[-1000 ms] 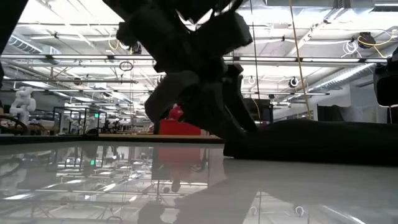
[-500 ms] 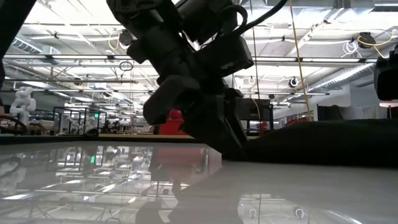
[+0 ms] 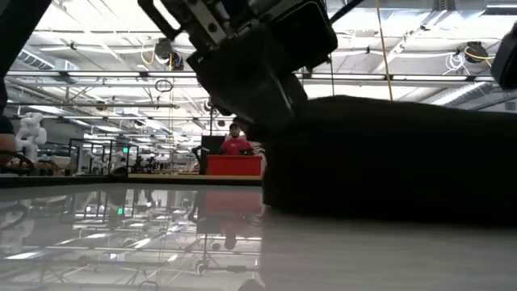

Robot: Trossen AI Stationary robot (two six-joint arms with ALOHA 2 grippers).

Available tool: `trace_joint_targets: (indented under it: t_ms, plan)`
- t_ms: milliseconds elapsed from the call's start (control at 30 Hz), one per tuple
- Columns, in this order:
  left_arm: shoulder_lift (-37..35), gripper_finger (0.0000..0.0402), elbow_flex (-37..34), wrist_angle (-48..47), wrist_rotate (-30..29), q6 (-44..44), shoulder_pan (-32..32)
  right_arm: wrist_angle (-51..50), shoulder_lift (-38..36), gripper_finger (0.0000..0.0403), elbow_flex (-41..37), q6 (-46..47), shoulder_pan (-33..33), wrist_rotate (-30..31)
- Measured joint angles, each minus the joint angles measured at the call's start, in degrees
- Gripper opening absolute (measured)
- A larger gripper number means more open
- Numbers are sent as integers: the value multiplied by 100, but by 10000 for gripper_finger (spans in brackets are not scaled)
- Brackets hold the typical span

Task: Roll towel into tight, uniform cylinder
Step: Roll the black towel

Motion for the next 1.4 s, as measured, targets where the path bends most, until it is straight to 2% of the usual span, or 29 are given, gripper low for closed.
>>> trace_joint_targets:
  t_ms: [100, 300, 567, 833, 1033, 1200, 1400]
  plan:
    - [28, 15, 0, 52, 388, -457, 34, -281, 0, 193, 266, -443, -2, 28]
    - [432, 15, 7, 208, 1093, -1354, 131, -1502, 0, 200, 1160, -1554, 2, 203]
    - [632, 15, 39, 326, 1213, -1645, 184, -3055, 412, 201, 2638, -2872, 401, 1346]
    - [645, 14, 28, 278, 1492, -1857, 395, -4222, 1911, 201, 3597, -2622, 853, 1732]
    - [651, 14, 22, 236, 1617, -1987, 472, -5053, 2795, 201, 4228, -2110, 1150, 2459]
    - [651, 14, 21, 208, 1669, -1962, 476, -5429, 3186, 201, 4281, -1560, 1241, 2966]
    - [649, 14, 17, -27, 1659, -1783, 448, -5641, 3259, 181, 4283, -1781, 1060, 3046]
